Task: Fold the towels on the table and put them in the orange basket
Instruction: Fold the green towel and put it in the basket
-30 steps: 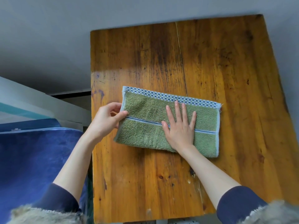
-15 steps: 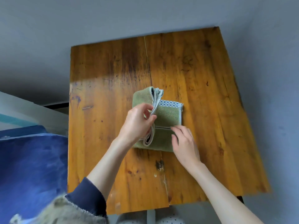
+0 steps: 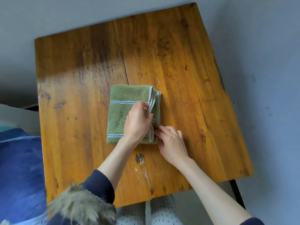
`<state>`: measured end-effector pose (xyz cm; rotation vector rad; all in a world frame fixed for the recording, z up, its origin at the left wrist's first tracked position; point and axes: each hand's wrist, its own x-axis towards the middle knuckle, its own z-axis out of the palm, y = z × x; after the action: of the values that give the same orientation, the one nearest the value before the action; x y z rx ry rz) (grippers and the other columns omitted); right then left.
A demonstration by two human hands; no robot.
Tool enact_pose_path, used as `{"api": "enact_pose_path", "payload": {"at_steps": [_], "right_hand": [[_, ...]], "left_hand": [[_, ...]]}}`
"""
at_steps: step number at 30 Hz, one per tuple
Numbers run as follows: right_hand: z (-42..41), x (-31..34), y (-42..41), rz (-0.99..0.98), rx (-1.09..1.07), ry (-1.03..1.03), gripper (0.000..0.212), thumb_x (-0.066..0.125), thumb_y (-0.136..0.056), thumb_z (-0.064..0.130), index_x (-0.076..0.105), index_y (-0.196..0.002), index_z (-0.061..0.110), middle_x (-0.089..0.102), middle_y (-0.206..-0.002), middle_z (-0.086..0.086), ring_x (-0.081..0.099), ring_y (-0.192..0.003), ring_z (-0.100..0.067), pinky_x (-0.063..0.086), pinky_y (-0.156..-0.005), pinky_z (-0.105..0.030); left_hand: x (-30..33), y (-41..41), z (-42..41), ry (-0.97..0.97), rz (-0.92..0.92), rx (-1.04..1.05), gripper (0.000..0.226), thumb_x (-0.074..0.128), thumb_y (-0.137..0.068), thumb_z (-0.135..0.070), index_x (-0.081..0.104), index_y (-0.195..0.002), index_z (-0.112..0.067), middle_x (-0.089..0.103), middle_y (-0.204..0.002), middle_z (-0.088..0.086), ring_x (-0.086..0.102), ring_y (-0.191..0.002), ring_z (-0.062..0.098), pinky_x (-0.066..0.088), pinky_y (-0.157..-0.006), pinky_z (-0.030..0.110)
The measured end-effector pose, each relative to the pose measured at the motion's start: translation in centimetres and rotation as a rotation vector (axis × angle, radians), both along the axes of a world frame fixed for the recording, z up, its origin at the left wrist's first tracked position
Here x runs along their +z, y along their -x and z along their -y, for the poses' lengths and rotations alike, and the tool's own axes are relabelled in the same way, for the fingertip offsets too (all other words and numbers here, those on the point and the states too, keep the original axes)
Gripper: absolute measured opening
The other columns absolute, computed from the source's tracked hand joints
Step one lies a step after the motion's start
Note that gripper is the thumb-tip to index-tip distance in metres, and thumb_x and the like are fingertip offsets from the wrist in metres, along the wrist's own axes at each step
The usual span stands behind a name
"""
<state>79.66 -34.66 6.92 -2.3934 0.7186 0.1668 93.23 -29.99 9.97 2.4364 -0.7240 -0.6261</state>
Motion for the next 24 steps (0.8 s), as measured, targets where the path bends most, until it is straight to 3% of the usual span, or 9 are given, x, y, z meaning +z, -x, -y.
{"api": "enact_pose_path", "payload": {"at_steps": [5,9,11,14,18,22,24], "right_hand": [[0.9,0.4,-0.3,-0.052,-0.060,-0.179,0.036,0.040,-0.096,0.012,0.058,-0.125,0.021,0.044,-0.143,0.011,0.038,-0.123,-0.016,0.026,-0.100,-0.038],[1.2,0.4,-1.4,-0.007,-0.308,-0.454,0.032,0.040,-0.098,0.022,0.062,-0.120,0.018,0.053,-0.134,0.008,0.042,-0.125,-0.017,0.028,-0.110,-0.042],[1.2,0.7,-2.1,-0.006,-0.339,-0.452,0.030,0.045,-0.096,0.035,0.065,-0.112,0.019,0.059,-0.122,0.008,0.049,-0.115,-0.016,0.031,-0.106,-0.044],[1.2,1.2,-3.5,-0.109,-0.314,-0.303,0.041,0.046,-0.089,0.055,0.061,-0.103,0.020,0.058,-0.106,0.010,0.048,-0.103,-0.013,0.031,-0.100,-0.040],[1.1,1.0,-5.3,-0.195,-0.345,-0.193,0.027,0.048,-0.091,0.044,0.050,-0.083,0.018,0.055,-0.095,0.004,0.048,-0.100,-0.020,0.030,-0.092,-0.039],[1.7,0.9,-5.2,-0.205,-0.410,-0.299,0.031,0.042,-0.094,0.032,0.035,-0.067,0.022,0.046,-0.076,0.006,0.048,-0.093,-0.025,0.033,-0.092,-0.042],[1.9,0.7,-5.0,-0.200,-0.416,-0.325,0.031,0.043,-0.094,0.031,0.037,-0.066,0.021,0.048,-0.074,0.005,0.049,-0.090,-0.025,0.033,-0.090,-0.040]], "left_hand": [[-2.0,0.7,0.0,0.022,-0.063,-0.034,0.027,0.060,-0.086,-0.014,0.055,-0.112,-0.010,0.055,-0.092,0.002,0.056,-0.086,0.023,0.046,-0.080,0.036],[-1.2,0.5,-0.9,0.194,-0.077,-0.076,0.029,0.050,-0.089,0.000,0.059,-0.115,-0.006,0.062,-0.101,0.007,0.057,-0.087,0.016,0.047,-0.082,0.024],[-0.8,0.1,-2.4,0.273,0.106,-0.080,0.034,0.042,-0.085,0.008,0.061,-0.111,-0.003,0.061,-0.103,0.010,0.058,-0.096,0.022,0.042,-0.084,0.020],[-1.9,-1.1,-5.3,0.190,0.418,-0.088,0.043,0.034,-0.083,0.002,0.057,-0.119,-0.003,0.057,-0.119,0.012,0.047,-0.118,0.030,0.035,-0.100,0.034],[-3.8,-1.5,-7.3,0.109,0.335,-0.081,0.045,0.030,-0.095,-0.013,0.036,-0.139,-0.004,0.034,-0.147,0.015,0.020,-0.141,0.030,0.020,-0.115,0.045],[-4.2,-0.7,-6.8,-0.027,0.330,-0.157,0.052,0.022,-0.098,-0.031,0.026,-0.146,-0.011,0.021,-0.154,0.009,0.010,-0.144,0.022,0.009,-0.117,0.044],[-4.6,-0.4,-6.6,-0.143,0.382,-0.208,0.053,0.019,-0.098,-0.036,0.024,-0.147,-0.016,0.018,-0.156,0.008,0.009,-0.145,0.022,0.007,-0.117,0.046]]}}
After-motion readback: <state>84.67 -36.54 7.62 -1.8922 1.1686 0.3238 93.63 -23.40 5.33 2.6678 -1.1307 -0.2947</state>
